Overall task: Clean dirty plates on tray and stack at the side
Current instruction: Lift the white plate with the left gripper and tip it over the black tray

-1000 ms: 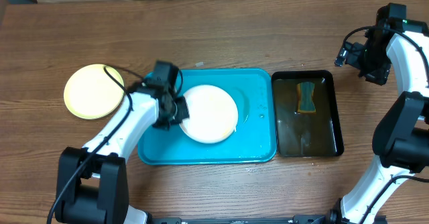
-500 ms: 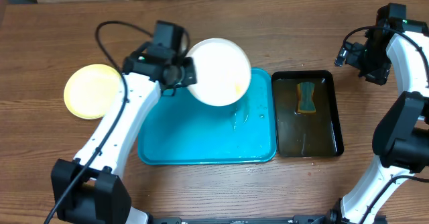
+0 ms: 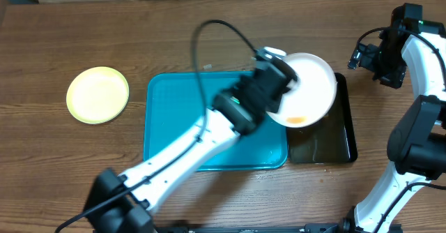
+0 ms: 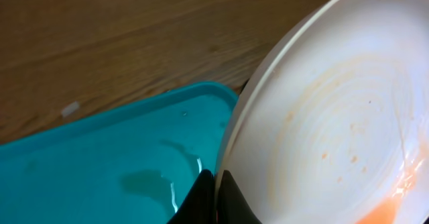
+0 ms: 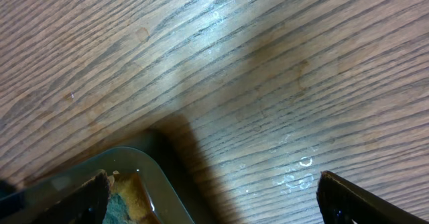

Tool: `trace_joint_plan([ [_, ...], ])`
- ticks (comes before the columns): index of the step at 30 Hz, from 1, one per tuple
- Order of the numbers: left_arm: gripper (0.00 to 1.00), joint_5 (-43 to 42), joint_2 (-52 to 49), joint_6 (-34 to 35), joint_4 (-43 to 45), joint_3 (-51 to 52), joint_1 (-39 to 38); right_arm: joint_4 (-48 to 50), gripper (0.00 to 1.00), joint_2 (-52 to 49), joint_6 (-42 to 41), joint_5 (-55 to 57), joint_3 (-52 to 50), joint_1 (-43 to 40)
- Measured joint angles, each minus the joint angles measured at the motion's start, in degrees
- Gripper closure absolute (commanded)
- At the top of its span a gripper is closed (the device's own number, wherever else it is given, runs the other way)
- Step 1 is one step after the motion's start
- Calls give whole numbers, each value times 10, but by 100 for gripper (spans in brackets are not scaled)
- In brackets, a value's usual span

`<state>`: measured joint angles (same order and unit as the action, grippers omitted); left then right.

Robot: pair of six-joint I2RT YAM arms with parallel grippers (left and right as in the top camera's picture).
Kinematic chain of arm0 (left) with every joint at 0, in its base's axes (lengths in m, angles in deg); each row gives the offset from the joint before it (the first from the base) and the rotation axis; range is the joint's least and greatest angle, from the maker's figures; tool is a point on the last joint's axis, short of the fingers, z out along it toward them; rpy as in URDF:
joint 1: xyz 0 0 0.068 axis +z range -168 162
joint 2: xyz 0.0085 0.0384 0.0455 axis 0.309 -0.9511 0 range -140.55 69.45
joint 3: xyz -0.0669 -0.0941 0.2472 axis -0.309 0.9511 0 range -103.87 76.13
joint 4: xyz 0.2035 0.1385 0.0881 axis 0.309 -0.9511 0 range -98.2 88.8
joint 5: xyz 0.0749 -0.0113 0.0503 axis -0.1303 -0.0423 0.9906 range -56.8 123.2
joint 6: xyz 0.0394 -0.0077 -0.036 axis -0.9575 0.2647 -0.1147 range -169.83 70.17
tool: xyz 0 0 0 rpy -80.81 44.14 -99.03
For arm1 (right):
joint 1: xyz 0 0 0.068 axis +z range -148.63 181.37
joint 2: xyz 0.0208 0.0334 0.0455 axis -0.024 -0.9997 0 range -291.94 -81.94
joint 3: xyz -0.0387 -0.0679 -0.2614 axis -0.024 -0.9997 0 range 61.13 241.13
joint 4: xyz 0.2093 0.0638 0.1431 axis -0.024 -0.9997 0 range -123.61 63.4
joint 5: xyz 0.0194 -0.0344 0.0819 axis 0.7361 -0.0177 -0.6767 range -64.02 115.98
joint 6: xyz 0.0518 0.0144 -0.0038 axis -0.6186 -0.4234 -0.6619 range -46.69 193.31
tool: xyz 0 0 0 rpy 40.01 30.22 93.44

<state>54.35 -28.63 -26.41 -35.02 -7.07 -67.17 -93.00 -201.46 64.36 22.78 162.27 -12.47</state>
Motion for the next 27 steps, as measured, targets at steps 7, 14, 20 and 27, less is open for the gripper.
trace_joint_plan([
  [7, 96, 152, -71, -99, 81, -1, -98, 0, 0, 0, 0, 0, 0, 0],
  [14, 96, 377, -107, -284, 228, -1, -186, 2, 0, 0, 0, 0, 0, 0],
  [20, 96, 470, -107, -446, 342, -3, -234, 2, 0, 0, 0, 0, 0, 0],
  [27, 96, 502, -107, -533, 354, -3, -241, 2, 0, 0, 0, 0, 0, 0],
])
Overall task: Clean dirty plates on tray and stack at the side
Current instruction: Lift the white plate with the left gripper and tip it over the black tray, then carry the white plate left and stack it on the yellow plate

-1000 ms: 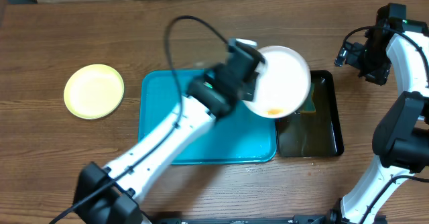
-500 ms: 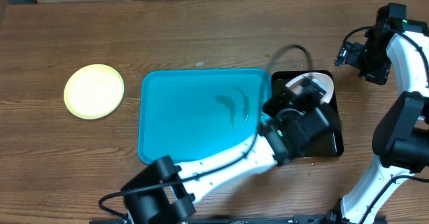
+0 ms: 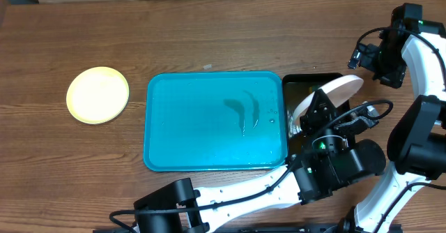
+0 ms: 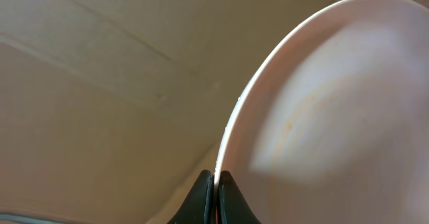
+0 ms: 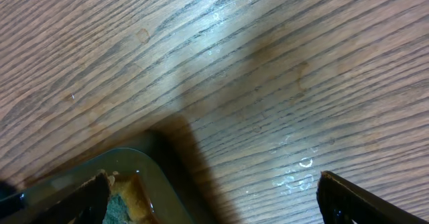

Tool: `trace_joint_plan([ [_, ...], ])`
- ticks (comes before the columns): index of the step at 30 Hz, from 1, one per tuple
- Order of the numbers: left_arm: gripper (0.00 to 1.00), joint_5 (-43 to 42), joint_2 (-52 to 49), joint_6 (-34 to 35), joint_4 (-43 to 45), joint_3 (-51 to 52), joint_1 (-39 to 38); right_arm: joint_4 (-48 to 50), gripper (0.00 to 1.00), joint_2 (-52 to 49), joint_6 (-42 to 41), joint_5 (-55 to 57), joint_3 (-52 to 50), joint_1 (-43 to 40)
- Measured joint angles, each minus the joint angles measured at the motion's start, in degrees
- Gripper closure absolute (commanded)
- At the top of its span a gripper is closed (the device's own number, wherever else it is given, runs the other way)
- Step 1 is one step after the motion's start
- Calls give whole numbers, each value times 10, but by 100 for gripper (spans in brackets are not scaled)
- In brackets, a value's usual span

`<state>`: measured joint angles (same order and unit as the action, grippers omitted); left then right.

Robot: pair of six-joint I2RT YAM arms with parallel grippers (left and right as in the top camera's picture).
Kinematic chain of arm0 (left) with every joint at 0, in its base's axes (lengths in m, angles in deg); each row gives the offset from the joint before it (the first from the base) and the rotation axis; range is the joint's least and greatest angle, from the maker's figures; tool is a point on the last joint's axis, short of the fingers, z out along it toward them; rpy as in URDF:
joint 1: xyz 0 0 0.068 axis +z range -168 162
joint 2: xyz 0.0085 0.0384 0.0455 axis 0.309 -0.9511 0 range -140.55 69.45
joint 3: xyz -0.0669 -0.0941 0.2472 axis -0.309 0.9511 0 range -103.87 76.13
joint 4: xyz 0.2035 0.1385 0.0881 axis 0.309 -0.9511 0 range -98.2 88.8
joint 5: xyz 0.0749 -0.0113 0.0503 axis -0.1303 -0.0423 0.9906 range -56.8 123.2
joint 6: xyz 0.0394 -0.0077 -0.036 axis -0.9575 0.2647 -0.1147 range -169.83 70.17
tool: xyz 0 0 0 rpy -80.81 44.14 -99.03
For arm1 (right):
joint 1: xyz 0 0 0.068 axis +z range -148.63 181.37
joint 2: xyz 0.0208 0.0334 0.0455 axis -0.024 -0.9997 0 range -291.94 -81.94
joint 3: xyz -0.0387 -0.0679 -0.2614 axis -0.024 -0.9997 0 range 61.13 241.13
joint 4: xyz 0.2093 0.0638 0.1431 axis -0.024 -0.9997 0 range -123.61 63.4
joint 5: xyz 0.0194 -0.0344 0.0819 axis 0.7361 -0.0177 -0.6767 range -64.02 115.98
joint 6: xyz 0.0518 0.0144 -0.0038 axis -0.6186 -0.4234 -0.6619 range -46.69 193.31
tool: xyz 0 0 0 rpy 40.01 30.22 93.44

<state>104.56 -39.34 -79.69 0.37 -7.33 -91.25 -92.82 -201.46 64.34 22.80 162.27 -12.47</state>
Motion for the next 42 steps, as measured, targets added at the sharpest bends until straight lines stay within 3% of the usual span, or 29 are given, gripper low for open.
trace_joint_plan([
  [5, 96, 6, 0, -1, -4, 0, 0, 0, 0, 0, 0, 0, 0, 0],
  [8, 96, 8, 0, 52, -42, -1, 2, 0, 0, 0, 0, 0, 0, 0],
  [12, 96, -32, 0, 181, -168, -4, 7, 0, 0, 0, 0, 0, 0, 0],
  [19, 96, -257, 0, 428, -335, -5, 65, 0, 0, 0, 0, 0, 0, 0],
  [20, 96, -315, 0, 467, -350, -5, 93, 0, 0, 0, 0, 0, 0, 0],
  [21, 96, -329, 0, 476, -353, -5, 101, 0, 0, 0, 0, 0, 0, 0],
  [25, 96, -525, 17, 538, -377, -5, 215, 0, 0, 0, 0, 0, 0, 0],
  [32, 96, -832, 64, 580, -445, -6, 468, 0, 0, 0, 0, 0, 0, 0],
  [36, 96, -890, 67, 584, -525, -6, 593, 0, 0, 0, 0, 0, 0, 0],
  [42, 96, -881, 67, 579, -595, -6, 733, 0, 0, 0, 0, 0, 0, 0],
])
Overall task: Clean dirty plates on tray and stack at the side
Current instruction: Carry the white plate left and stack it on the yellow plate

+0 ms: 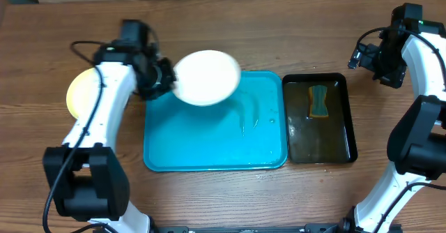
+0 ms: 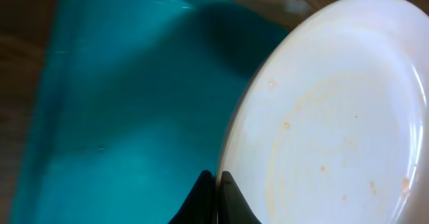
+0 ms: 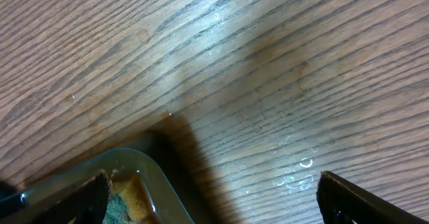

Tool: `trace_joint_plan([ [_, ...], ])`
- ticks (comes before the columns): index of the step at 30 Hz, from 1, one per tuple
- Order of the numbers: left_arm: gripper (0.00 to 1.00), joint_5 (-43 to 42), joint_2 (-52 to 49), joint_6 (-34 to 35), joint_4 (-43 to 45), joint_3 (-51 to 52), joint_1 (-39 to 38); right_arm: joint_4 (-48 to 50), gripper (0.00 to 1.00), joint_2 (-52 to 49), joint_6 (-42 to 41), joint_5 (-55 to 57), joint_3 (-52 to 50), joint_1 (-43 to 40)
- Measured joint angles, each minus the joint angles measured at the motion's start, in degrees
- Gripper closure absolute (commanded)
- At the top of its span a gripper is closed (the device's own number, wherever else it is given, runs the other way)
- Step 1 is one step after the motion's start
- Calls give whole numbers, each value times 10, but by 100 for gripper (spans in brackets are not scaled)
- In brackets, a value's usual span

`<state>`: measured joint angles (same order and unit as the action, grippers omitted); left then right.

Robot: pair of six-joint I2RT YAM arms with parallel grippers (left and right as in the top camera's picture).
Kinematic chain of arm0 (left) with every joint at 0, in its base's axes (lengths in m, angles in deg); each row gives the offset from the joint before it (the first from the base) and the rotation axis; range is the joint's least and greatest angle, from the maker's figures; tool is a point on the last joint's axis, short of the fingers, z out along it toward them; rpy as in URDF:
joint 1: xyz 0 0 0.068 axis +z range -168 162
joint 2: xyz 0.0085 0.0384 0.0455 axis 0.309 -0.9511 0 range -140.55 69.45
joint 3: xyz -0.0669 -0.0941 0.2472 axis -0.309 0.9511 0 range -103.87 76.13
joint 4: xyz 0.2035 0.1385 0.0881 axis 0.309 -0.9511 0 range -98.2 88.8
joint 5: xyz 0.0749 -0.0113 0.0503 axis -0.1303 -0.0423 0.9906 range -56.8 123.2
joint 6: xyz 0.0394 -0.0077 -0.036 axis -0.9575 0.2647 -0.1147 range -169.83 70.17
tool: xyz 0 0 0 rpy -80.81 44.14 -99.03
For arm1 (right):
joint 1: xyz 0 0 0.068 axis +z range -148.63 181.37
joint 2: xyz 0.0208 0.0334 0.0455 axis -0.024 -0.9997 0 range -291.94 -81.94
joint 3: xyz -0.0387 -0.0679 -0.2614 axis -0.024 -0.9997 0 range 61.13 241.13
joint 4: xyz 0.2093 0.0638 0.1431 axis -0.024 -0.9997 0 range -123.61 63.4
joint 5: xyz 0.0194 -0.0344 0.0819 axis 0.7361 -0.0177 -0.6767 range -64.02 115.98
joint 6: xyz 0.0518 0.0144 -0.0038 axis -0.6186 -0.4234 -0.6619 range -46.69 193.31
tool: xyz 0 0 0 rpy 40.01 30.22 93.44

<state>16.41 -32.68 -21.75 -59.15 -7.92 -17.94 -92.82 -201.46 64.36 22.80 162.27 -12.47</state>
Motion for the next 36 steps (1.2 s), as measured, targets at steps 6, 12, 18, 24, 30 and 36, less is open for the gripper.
trace_joint_plan([
  [6, 96, 54, 0, 0, -13, 0, 107, 0, 0, 0, 0, 0, 0, 0],
  [12, 96, 112, 0, 5, -14, 0, 217, 0, 0, 0, 0, 0, 0, 0],
  [18, 96, 176, 0, 34, -12, 0, 292, 0, 0, 0, 0, 0, 0, 0],
  [24, 96, 205, 0, 46, 34, 5, 322, 0, 0, 0, 0, 0, 0, 0],
  [30, 96, 210, 0, 46, 103, 47, 322, 0, 0, 0, 0, 0, 0, 0],
  [36, 46, 209, 0, 50, 129, 81, 322, 0, 0, 0, 0, 0, 0, 0],
])
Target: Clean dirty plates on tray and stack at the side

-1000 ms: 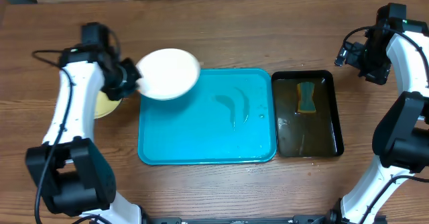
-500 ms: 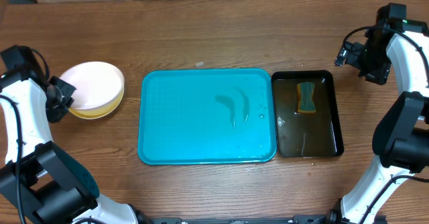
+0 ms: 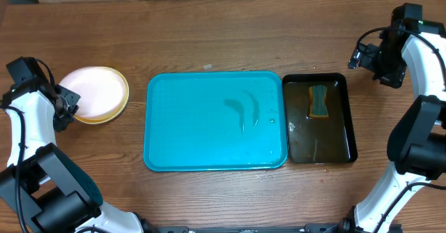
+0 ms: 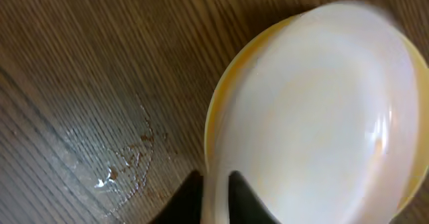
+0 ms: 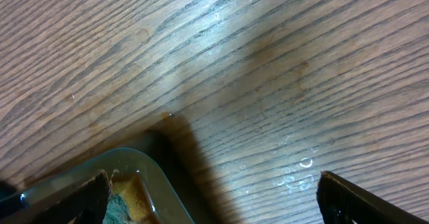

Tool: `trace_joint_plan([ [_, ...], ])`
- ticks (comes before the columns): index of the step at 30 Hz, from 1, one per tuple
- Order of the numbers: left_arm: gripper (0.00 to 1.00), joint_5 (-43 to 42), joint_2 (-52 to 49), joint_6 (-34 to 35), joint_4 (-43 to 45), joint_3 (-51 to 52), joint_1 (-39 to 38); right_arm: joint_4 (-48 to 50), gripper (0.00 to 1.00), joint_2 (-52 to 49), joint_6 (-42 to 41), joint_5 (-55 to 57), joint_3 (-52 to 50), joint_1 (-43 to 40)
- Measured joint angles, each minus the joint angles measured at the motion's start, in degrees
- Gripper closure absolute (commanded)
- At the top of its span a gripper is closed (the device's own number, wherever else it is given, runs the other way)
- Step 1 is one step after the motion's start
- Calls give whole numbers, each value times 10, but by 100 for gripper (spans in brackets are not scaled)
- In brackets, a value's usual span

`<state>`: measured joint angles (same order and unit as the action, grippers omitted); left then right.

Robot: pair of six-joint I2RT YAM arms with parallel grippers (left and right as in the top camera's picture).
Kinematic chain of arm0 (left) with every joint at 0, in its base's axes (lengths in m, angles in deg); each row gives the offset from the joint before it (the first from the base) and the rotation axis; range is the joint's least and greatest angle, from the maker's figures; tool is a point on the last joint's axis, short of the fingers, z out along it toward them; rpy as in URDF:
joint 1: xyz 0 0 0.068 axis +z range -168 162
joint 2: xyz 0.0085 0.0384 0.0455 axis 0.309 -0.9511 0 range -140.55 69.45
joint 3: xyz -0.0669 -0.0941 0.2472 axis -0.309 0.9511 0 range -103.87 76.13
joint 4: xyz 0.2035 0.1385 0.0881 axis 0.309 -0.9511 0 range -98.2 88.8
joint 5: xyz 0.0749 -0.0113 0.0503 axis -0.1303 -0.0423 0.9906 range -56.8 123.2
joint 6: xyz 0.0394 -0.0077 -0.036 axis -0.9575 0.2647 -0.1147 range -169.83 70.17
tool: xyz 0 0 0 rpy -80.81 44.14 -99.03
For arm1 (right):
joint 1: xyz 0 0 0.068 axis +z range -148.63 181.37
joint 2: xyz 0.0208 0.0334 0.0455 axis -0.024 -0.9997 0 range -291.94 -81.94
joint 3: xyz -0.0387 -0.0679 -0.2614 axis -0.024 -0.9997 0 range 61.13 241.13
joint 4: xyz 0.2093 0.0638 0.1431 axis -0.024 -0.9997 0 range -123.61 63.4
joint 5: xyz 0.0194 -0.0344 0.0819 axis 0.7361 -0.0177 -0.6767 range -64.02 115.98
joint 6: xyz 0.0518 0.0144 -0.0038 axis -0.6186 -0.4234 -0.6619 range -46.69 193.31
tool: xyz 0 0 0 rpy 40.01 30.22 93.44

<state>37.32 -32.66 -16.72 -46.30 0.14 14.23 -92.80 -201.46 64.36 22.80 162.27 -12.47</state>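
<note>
A white plate (image 3: 90,90) with faint orange smears lies in the yellow plate (image 3: 120,102) on the table at the far left. My left gripper (image 3: 61,111) is at the stack's left edge. In the left wrist view its fingers (image 4: 190,198) stand a little apart, open, on either side of the white plate's (image 4: 315,103) rim, above the yellow plate (image 4: 216,117). The teal tray (image 3: 209,135) holds only streaks of water. My right gripper (image 3: 362,57) hangs open and empty over bare wood, far right.
A black basin (image 3: 348,139) of murky water stands against the tray's right side with a yellow-green sponge (image 3: 318,100) in it. The right wrist view shows the basin's corner (image 5: 157,174) and the sponge (image 5: 124,204). Water drops mark the wood.
My left gripper held the white plate over the tray's upper left corner. Now the plate lies in the yellow plate at the far left, and the fingers have parted around its rim.
My left gripper held the white plate, smeared orange, over the basin. Then the plate stood on edge in the basin. Then it was over the tray's left end, paler. Now it rests on the yellow plate. The right arm has stayed still.
</note>
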Motion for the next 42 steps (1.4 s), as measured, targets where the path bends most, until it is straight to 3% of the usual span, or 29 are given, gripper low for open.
trace_joint_plan([
  [2, 18, -1, 0, -3, 2, 0, 0, 0, 0, 0, 0, 0, 0, 0],
  [4, 12, -15, 0, -7, 5, 0, 0, 0, 0, 0, 0, 0, 0, 0],
  [13, 9, -238, 0, -117, -20, 0, -6, 0, 0, 0, 0, 0, 0, 0],
  [18, 7, -299, 0, -176, -62, 0, -55, -1, 0, 0, 0, 0, 0, 0],
  [22, 0, -316, 0, -213, -64, 0, -119, 0, 0, 0, 0, 0, 0, 0],
  [32, 0, -291, 0, -243, -55, 0, -290, 0, 0, 0, 0, 0, 0, 0],
  [42, 0, -281, 0, -243, -29, 0, -374, 0, 0, 0, 0, 0, 0, 0],
])
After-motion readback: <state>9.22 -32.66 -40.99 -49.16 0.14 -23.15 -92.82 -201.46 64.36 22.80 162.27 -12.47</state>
